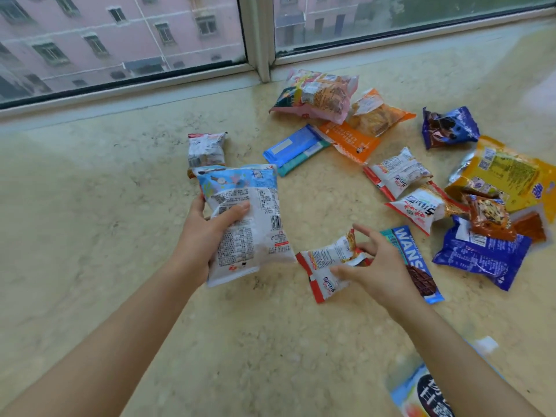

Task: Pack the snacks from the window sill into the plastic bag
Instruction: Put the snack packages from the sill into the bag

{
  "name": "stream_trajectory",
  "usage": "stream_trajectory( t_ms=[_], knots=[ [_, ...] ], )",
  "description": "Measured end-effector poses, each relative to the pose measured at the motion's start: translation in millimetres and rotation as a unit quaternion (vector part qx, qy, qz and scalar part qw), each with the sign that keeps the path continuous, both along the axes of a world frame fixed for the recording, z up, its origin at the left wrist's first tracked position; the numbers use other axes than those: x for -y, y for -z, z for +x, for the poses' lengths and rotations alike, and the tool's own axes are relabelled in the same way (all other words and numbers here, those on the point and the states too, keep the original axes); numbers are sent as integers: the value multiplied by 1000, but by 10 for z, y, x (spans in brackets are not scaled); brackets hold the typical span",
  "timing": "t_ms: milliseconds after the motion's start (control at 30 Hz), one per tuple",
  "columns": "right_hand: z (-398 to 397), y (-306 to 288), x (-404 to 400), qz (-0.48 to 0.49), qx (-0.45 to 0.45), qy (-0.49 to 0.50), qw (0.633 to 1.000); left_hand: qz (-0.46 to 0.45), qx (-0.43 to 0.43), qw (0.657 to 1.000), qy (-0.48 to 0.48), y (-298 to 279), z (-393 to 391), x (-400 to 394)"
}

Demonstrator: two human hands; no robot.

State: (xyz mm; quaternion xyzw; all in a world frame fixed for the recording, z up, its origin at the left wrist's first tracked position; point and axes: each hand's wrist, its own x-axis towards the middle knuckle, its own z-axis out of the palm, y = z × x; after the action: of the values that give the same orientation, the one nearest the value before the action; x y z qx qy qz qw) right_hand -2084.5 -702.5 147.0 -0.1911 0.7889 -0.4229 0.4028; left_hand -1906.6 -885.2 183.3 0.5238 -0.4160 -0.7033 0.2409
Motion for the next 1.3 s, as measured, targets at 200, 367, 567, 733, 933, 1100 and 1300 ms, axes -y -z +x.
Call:
stream_trajectory(
  t_ms=[200,367,567,733,933,1100,1300],
  knots=[
    [427,-247,284,-64,3,-5,998,-10,-16,1000,3,-171,806,78],
    [1025,-546,661,-119,11,-35,992,-37,-13,999,-31,-381,1601,202],
    [1889,-900,1085,-160,18,-86,983,-88,-5,994,-62,-665,2558,338],
    [2593,-1221,1332,-177,15,-128,976,-123,-11,987,-104,-971,3291,395],
    [3467,-1680,1556,-206,47,-183,960,-181,52,972,-138,-1344,4231,405],
    [4228,-1974,1750,-228,100,-227,941,-218,75,958,-168,-1488,5048,469],
    [5079,-2056,1987,-247,113,-274,923,-252,134,939,-190,-1263,5941,757]
  ],
)
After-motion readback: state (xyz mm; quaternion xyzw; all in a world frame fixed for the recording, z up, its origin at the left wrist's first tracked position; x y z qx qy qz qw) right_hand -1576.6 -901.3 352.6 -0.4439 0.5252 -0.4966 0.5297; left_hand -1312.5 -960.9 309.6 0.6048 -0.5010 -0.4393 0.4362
